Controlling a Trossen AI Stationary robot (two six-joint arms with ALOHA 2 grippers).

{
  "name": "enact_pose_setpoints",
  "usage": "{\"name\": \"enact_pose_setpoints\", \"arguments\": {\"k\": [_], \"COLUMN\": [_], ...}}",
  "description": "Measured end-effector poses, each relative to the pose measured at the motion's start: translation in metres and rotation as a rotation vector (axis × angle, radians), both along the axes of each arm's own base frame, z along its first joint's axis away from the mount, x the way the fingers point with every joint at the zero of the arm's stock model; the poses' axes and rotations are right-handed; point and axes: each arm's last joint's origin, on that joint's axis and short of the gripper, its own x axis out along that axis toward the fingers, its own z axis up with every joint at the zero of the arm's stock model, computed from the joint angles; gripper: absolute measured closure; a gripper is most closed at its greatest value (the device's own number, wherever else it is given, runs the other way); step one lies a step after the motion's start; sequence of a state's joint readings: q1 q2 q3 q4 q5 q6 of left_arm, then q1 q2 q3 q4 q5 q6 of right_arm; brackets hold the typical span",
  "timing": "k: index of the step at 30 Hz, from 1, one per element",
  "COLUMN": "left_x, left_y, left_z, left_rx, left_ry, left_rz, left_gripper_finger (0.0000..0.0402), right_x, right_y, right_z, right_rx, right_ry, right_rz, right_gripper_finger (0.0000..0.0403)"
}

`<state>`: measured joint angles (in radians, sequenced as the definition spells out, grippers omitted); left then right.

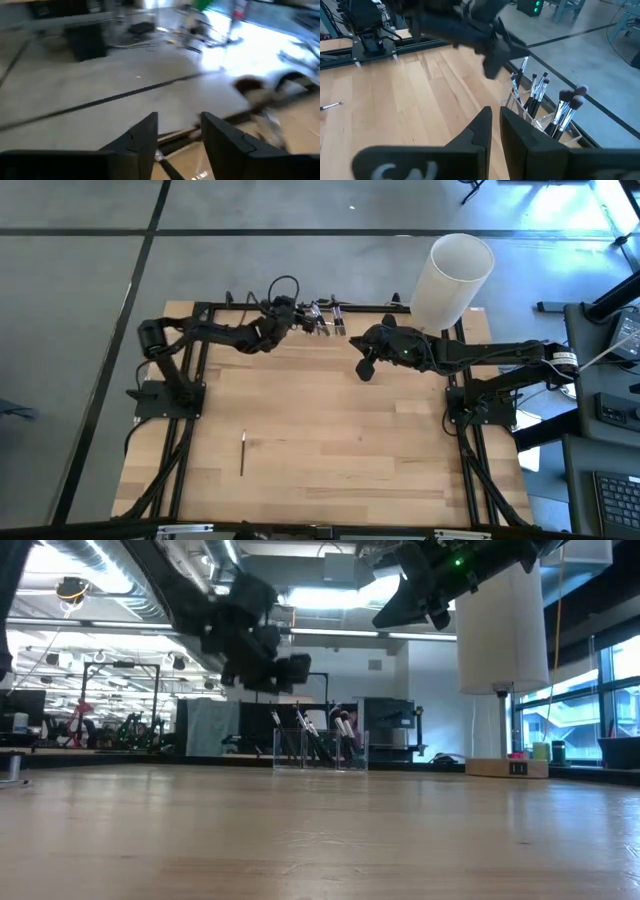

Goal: Put items in baskets/containers
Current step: Put the black eyeshadow brush into the transparent organizer

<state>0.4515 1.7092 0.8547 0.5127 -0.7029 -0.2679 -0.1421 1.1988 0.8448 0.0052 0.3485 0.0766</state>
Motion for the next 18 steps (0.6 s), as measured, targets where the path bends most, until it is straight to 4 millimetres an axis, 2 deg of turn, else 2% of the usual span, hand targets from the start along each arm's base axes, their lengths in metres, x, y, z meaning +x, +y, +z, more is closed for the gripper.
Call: {"name": "enact_pose_setpoints", "arguments": {"k": [5, 9, 12, 15, 18], "left_x": [-0.026, -0.061, -0.084, -0.104, -0.114], "left_y": [-0.023, -0.056, -0.087, -0.119, -0.149], "left_z": [0.039, 0.048, 0.041, 0.032, 0.030], "left_rx": [-0.093, -0.414, -0.683, -0.903, -1.062], "left_ry": [0.197, 0.283, 0.402, 0.574, 0.625], "left_rz": [-0.311, -0.475, -0.458, -0.349, -0.269], "left_gripper_finger": [0.0242, 0.0247, 0.0256, 0.0266, 0.0274], "right_x": [0.000, -0.001, -0.001, 0.000, 0.000], "right_y": [0.000, 0.000, 0.000, 0.001, 0.002], "right_z": [-0.001, -0.002, -0.002, -0.002, -0.002], "right_rx": [-0.001, 0.001, 0.011, 0.035, 0.055], "right_ry": [0.015, 0.024, 0.015, 0.005, 0.002], "right_rz": [0.001, 0.001, -0.003, 0.007, 0.056], "right_gripper_finger": [0.0366, 0.0366, 0.0366, 0.0366, 0.0366]}}
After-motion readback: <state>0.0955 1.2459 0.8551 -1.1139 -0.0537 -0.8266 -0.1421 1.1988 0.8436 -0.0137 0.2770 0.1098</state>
